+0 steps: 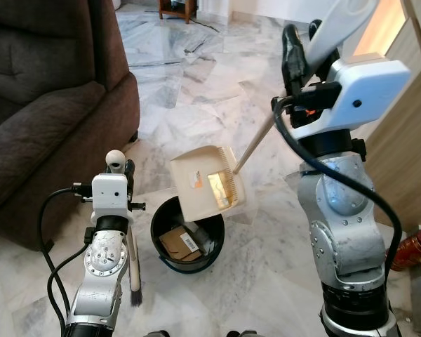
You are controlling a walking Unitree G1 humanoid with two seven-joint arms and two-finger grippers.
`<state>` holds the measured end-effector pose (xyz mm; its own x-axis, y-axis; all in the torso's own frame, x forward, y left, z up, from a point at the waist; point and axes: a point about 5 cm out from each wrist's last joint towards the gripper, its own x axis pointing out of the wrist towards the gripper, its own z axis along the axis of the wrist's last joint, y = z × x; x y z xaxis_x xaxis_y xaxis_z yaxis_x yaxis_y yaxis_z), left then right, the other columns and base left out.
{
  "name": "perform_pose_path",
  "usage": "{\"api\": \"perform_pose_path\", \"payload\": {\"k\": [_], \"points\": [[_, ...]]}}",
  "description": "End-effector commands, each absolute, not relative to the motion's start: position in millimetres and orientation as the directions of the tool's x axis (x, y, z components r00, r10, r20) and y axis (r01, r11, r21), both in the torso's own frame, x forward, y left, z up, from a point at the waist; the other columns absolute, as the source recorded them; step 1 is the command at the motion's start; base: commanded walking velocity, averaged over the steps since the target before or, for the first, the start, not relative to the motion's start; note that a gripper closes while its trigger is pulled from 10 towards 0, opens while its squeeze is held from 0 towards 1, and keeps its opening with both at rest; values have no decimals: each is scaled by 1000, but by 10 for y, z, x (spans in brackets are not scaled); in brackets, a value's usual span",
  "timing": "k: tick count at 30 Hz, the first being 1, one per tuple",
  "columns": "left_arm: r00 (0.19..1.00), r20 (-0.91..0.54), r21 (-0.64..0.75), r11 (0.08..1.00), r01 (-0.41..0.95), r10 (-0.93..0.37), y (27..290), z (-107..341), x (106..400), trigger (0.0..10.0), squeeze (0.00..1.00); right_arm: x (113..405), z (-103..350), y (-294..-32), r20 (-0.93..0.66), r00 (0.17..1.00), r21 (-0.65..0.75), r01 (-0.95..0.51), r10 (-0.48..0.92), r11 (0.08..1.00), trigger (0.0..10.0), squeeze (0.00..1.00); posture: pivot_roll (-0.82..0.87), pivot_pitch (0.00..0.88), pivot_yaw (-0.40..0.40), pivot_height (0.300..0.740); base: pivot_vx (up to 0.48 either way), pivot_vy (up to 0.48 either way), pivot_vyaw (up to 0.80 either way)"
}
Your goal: Sweep floor
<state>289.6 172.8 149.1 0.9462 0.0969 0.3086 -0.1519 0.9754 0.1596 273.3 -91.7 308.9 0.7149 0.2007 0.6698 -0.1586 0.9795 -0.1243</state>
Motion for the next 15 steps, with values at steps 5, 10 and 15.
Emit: {"api": "perform_pose_path", "payload": {"k": [5, 10, 15], "points": [[933, 352, 184, 971, -152, 79, 1716, 1563, 2879, 10000, 0, 2508, 3119, -721, 729, 593, -249, -234, 341, 940, 10000, 0, 66, 174, -23, 740, 0, 0, 0], [932, 352, 184, 971, -154, 81, 1718, 1563, 2879, 10000, 0, 2399, 3033, -572, 715, 550, -337, -271, 433, 902, 10000, 0, 67, 177, -23, 740, 0, 0, 0], [933, 351, 186, 971, -153, 80, 1722, 1562, 2878, 10000, 0, 2326, 2985, -490, 705, 523, -375, -298, 479, 878, 10000, 0, 66, 180, -22, 740, 0, 0, 0]]}}
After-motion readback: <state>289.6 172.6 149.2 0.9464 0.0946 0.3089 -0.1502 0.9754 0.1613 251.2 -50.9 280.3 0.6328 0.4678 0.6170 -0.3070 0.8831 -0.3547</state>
